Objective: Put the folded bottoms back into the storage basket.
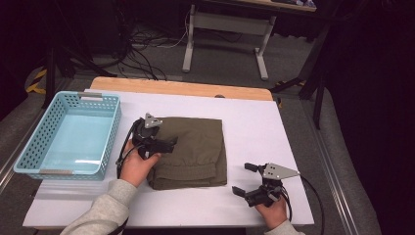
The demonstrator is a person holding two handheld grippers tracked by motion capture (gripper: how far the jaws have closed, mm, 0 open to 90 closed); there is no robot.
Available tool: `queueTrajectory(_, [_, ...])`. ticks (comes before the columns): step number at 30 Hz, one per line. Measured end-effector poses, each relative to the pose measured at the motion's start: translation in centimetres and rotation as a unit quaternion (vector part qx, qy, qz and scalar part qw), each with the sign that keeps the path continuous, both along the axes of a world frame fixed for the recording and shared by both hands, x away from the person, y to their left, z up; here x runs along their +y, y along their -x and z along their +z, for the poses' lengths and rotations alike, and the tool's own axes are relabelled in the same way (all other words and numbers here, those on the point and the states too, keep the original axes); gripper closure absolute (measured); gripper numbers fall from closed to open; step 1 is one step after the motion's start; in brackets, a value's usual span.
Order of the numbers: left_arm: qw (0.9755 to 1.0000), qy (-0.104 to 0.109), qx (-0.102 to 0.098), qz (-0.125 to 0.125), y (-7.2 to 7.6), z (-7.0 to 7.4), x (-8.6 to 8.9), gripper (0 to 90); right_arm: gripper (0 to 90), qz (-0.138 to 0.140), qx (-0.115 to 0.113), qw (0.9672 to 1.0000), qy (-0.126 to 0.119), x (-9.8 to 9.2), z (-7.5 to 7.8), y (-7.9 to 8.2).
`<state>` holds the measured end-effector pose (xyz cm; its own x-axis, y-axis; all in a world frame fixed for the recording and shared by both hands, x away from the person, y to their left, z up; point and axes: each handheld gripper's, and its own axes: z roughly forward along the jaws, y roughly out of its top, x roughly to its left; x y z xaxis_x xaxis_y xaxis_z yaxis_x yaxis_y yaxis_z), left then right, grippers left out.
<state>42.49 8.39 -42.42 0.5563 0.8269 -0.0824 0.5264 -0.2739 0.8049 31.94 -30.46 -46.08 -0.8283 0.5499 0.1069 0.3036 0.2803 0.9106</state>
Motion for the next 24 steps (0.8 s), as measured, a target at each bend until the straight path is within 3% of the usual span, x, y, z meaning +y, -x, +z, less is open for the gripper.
queueTrajectory(9, [0.9995, -0.020, 0.021, 0.009, -1.2, -1.0, -0.6, 0.5, 0.0, 0.001, 0.001, 1.0000, -0.001, 0.0, 0.0, 0.0])
queueTrajectory(15, [0.9987, -0.021, 0.041, 0.021, -1.8, -1.4, -0.5, 0.7, 0.0, 0.001, 0.001, 1.0000, 0.000, 0.0, 0.0, 0.0])
queueTrajectory(16, [0.9979, -0.023, 0.053, 0.029, -2.1, -1.6, -0.4, 0.9, 0.0, 0.000, 0.001, 1.0000, 0.000, 0.0, 0.0, -0.1])
queueTrajectory(24, [0.9955, -0.033, 0.079, 0.041, -2.9, -2.6, -0.2, 1.5, 0.0, 0.002, 0.003, 1.0000, 0.000, 0.0, -0.1, -0.1])
